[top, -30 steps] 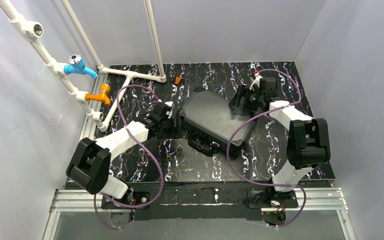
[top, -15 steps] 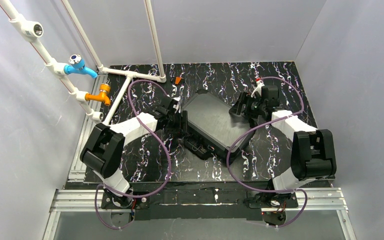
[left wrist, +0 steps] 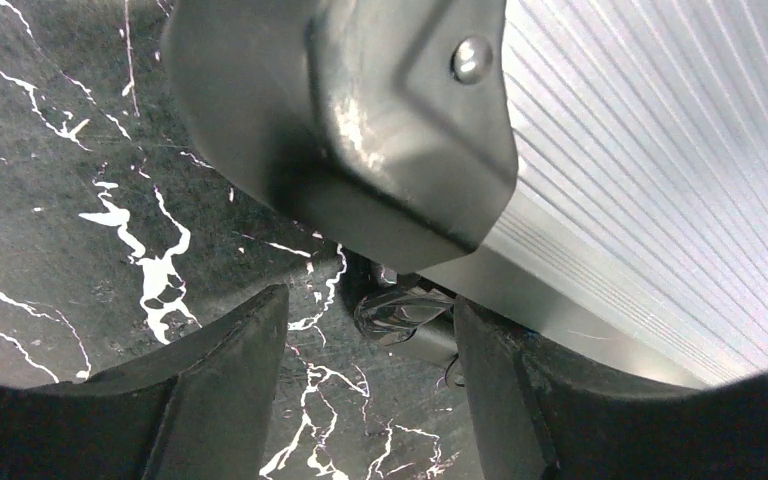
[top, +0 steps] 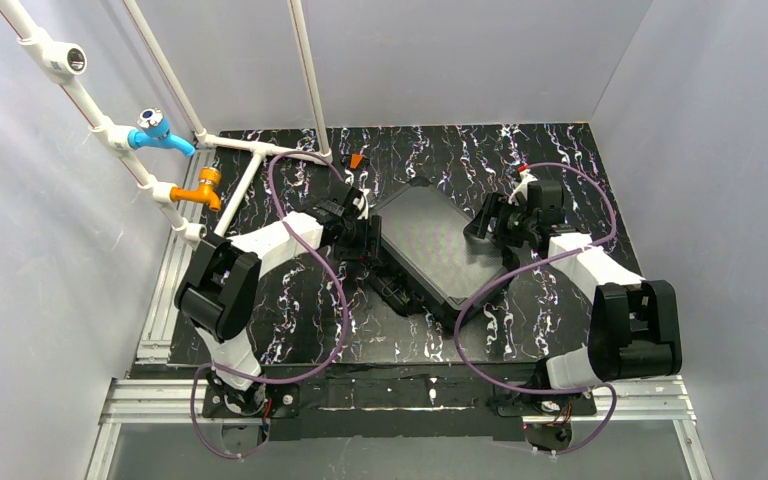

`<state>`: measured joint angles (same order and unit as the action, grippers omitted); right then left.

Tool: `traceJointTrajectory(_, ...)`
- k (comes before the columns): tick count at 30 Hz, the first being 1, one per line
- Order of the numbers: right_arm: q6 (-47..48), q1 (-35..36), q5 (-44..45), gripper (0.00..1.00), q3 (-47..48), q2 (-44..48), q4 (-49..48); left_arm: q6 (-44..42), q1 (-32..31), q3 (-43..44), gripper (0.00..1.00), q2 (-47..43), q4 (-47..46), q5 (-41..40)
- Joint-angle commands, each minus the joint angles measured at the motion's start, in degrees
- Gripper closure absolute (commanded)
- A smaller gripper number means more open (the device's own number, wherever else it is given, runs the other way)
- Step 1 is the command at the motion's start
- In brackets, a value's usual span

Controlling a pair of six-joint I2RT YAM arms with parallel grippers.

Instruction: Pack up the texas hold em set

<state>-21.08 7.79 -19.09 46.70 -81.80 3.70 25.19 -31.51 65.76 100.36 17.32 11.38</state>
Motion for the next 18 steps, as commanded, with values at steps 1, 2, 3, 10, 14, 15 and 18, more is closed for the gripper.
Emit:
traceJointTrajectory(1,-1.31,3.16,-4.01,0.18,-2.31,1.47,14.58,-1.07,-1.45,2.26,0.38,-0.56,-2.66,-0.19)
traceJointTrajectory(2,-1.11,3.19,-3.35,0.17,-2.05,1.73,15.09,-1.29,-1.45,1.85,0.36,-1.81,-1.71,-1.06)
traceJointTrajectory(3,-0.87,3.15,-2.53,0.17,-1.68,2.01,15.56,-1.48,-1.45,1.19,0.34,-3.39,-0.74,-2.14)
traceJointTrajectory(10,-1.02,3.13,0.58,0.14,4.25,3.86,17.61,-2.38,-1.45,-4.9,0.23,-14.8,3.64,-7.76)
traceJointTrajectory(14,-1.24,3.19,2.14,0.13,8.33,5.02,18.94,-1.57,-1.45,-8.61,0.21,-21.13,4.91,-10.14)
traceJointTrajectory(15,-1.24,3.19,2.98,0.12,9.24,5.33,19.24,-1.41,-1.45,-9.35,0.2,-22.49,5.3,-10.53)
traceJointTrajectory(18,-0.65,3.33,4.81,0.11,11.77,6.15,20.6,-0.83,-1.45,-11.09,0.19,-25.78,6.72,-12.68)
